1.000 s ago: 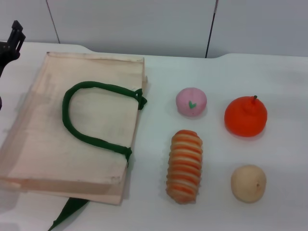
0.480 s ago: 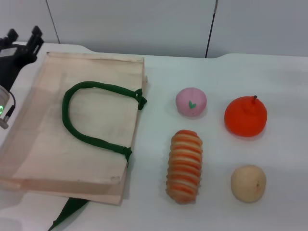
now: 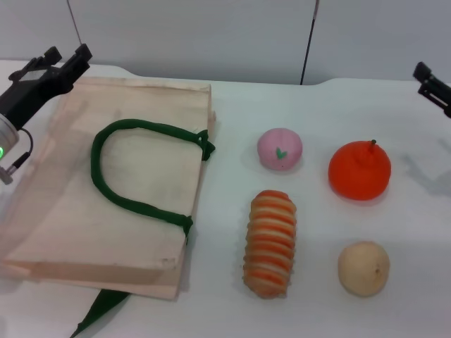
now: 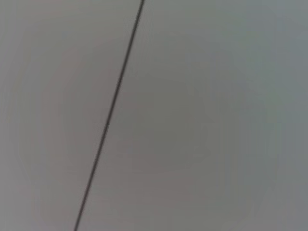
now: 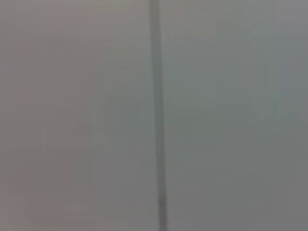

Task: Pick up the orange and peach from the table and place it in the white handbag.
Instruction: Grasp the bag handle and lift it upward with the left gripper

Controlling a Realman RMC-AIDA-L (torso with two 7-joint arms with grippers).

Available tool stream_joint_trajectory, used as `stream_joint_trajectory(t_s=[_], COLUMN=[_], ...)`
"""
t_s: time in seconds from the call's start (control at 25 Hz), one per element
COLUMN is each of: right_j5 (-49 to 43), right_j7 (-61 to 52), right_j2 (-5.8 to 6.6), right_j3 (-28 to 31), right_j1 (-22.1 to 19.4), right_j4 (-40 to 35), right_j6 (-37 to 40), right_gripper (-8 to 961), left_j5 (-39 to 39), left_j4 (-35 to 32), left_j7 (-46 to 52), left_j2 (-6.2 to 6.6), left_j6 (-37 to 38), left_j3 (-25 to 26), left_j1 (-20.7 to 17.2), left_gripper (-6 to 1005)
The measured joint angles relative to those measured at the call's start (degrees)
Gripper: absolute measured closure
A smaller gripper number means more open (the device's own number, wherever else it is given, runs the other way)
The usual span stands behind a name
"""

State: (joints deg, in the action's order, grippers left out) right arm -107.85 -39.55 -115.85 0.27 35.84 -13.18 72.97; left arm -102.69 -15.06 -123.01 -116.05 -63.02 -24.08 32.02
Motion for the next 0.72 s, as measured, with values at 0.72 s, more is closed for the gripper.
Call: stream_joint_trajectory(t_s=[0.72], right_j5=[-4.2], right_j7=[-0.9], right_j2=[0.1], right_j3=[0.0], right_j1=[0.4], right_j4=[-1.2], right_j6=[4.4], right_gripper=[75], left_j5=[43.9], left_j4=[-29.2], left_j7=[63.5], left_j2=[-0.13], left_j6=[-2.9], left_j3=[-9.8], left_j1=[1.2], left_gripper=[305])
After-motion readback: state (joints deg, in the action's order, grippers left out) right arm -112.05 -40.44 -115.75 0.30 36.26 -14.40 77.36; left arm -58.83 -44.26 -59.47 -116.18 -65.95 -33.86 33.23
